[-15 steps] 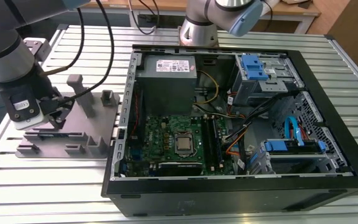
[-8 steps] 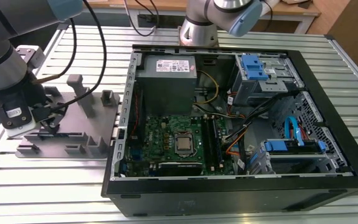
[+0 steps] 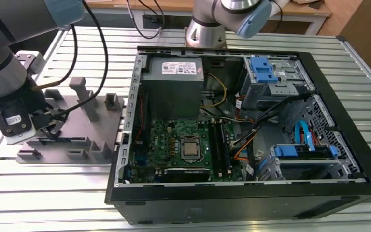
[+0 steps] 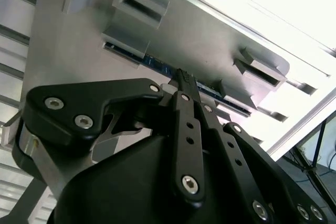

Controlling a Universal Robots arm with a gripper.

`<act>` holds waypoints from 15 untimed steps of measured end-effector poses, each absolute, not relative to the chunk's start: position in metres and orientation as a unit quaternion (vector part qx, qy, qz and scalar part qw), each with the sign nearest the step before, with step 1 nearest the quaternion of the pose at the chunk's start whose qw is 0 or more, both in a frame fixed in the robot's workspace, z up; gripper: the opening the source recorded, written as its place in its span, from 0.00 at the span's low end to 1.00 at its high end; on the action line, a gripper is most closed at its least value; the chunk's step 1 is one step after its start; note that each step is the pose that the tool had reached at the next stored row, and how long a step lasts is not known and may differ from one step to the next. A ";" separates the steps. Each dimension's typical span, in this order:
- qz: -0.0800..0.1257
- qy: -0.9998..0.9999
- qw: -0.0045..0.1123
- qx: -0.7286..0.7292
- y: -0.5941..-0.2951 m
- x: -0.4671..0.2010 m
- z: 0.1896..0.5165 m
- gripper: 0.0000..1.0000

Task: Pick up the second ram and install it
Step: 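Reach for the second ram, then pick up the second ram and move it above second insertion slot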

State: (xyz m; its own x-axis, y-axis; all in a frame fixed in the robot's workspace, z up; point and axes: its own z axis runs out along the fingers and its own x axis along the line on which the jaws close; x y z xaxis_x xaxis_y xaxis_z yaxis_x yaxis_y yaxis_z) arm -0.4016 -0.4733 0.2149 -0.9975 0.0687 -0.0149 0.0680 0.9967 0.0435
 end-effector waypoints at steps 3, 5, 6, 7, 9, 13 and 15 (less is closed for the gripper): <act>0.022 0.999 0.008 0.034 -0.473 -0.402 0.215 0.11; 0.022 0.999 0.008 0.034 -0.473 -0.402 0.215 0.11; 0.022 0.999 0.008 0.034 -0.473 -0.402 0.215 0.11; 0.022 0.999 0.008 0.034 -0.473 -0.402 0.215 0.11; 0.022 0.999 0.008 0.034 -0.473 -0.402 0.215 0.11; 0.022 0.999 0.008 0.034 -0.473 -0.402 0.214 0.11; 0.022 0.999 0.008 0.029 -0.473 -0.402 0.214 0.11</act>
